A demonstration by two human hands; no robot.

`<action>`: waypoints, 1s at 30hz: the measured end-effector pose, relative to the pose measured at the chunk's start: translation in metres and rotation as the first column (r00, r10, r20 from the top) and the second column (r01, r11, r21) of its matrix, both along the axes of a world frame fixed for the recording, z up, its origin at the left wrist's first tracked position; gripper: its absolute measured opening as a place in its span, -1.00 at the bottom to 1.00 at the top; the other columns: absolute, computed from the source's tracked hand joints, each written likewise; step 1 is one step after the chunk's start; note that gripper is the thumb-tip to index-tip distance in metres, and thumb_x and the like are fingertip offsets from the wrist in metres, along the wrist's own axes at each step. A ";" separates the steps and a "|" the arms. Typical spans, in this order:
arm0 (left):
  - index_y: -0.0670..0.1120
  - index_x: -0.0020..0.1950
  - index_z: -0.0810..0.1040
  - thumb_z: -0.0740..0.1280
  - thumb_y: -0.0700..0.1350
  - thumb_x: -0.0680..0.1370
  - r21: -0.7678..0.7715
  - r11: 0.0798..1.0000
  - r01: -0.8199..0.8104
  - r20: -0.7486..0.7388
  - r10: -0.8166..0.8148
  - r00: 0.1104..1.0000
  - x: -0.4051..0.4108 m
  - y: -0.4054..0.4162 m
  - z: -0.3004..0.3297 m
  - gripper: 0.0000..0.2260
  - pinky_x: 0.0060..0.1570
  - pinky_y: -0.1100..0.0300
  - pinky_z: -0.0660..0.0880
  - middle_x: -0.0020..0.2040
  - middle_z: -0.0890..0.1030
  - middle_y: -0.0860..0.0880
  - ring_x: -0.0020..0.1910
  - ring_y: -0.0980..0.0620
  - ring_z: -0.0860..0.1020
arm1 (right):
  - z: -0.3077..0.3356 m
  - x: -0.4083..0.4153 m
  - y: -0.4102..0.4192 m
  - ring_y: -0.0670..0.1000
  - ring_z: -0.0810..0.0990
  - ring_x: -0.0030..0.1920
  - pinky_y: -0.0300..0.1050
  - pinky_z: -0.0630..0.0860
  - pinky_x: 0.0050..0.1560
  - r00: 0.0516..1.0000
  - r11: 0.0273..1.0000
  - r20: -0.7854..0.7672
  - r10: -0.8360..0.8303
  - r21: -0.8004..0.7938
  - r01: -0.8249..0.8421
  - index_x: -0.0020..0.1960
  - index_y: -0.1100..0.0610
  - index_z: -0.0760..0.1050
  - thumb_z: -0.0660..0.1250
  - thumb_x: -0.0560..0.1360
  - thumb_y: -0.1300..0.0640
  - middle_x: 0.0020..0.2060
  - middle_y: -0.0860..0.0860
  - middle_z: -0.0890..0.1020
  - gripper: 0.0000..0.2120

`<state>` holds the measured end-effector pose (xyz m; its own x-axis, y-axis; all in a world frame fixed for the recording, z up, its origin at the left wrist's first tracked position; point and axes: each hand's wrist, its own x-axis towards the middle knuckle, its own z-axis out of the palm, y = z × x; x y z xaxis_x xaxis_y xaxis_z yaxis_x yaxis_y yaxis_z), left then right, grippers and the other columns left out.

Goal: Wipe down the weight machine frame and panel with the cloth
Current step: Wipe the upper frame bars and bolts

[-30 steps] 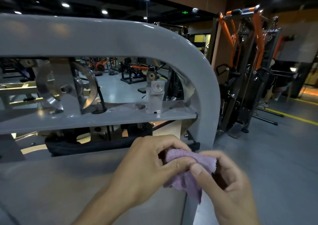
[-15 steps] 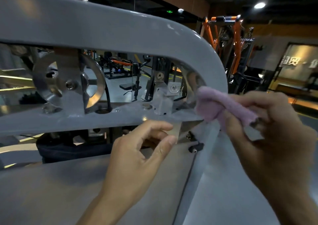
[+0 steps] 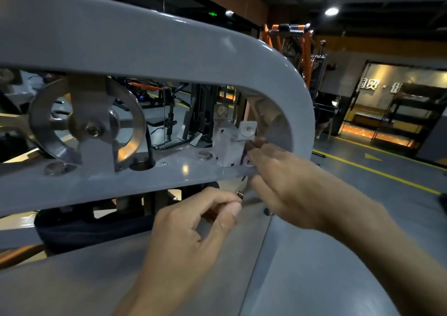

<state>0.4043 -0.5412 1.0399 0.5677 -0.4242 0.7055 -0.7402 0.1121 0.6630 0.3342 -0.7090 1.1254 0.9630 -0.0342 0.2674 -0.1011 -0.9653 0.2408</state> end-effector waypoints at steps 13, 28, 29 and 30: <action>0.16 -0.05 0.64 0.34 0.08 0.60 0.025 1.000 -0.003 0.060 0.001 0.998 0.003 0.003 0.000 -0.90 -0.20 0.34 0.50 -0.20 0.66 0.17 -0.16 0.12 0.66 | 0.005 -0.024 0.024 0.06 0.35 0.42 -0.08 0.45 0.37 0.992 0.990 -0.015 -0.128 0.056 0.129 0.47 0.11 0.24 0.22 0.55 -0.16 0.38 0.06 0.37 -0.41; 0.16 -0.04 0.63 0.31 0.11 0.60 0.045 0.998 0.053 0.043 -0.055 0.998 0.003 0.008 -0.003 -0.88 -0.21 0.15 0.57 -0.21 0.67 0.14 -0.18 0.09 0.67 | -0.017 -0.008 0.000 0.07 0.41 0.38 -0.05 0.44 0.35 0.985 0.990 0.155 -0.076 0.131 0.056 0.54 0.13 0.29 0.39 0.53 -0.17 0.41 0.03 0.44 -0.30; 0.15 -0.04 0.63 0.31 0.12 0.60 0.040 0.998 0.055 0.038 -0.057 0.998 0.003 0.008 -0.003 -0.88 -0.20 0.12 0.57 -0.21 0.67 0.13 -0.18 0.08 0.67 | -0.012 0.002 -0.004 0.09 0.45 0.32 -0.06 0.45 0.27 0.989 0.985 0.128 -0.079 0.161 0.058 0.47 0.12 0.36 0.39 0.53 -0.17 0.34 0.04 0.49 -0.37; 0.15 -0.04 0.63 0.32 0.12 0.59 0.034 0.998 0.055 0.033 -0.056 0.998 0.003 0.008 -0.003 -0.87 -0.20 0.11 0.58 -0.21 0.67 0.13 -0.18 0.08 0.67 | -0.008 0.014 -0.008 0.11 0.49 0.25 -0.06 0.44 0.16 0.993 0.980 0.094 -0.076 0.192 0.057 0.37 0.12 0.43 0.40 0.52 -0.17 0.25 0.05 0.53 -0.46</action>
<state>0.4071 -0.5331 1.0373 0.5189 -0.4772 0.7092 -0.7556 0.1320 0.6416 0.3479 -0.7165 1.1179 0.9254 -0.1568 0.3449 -0.1814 -0.9826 0.0400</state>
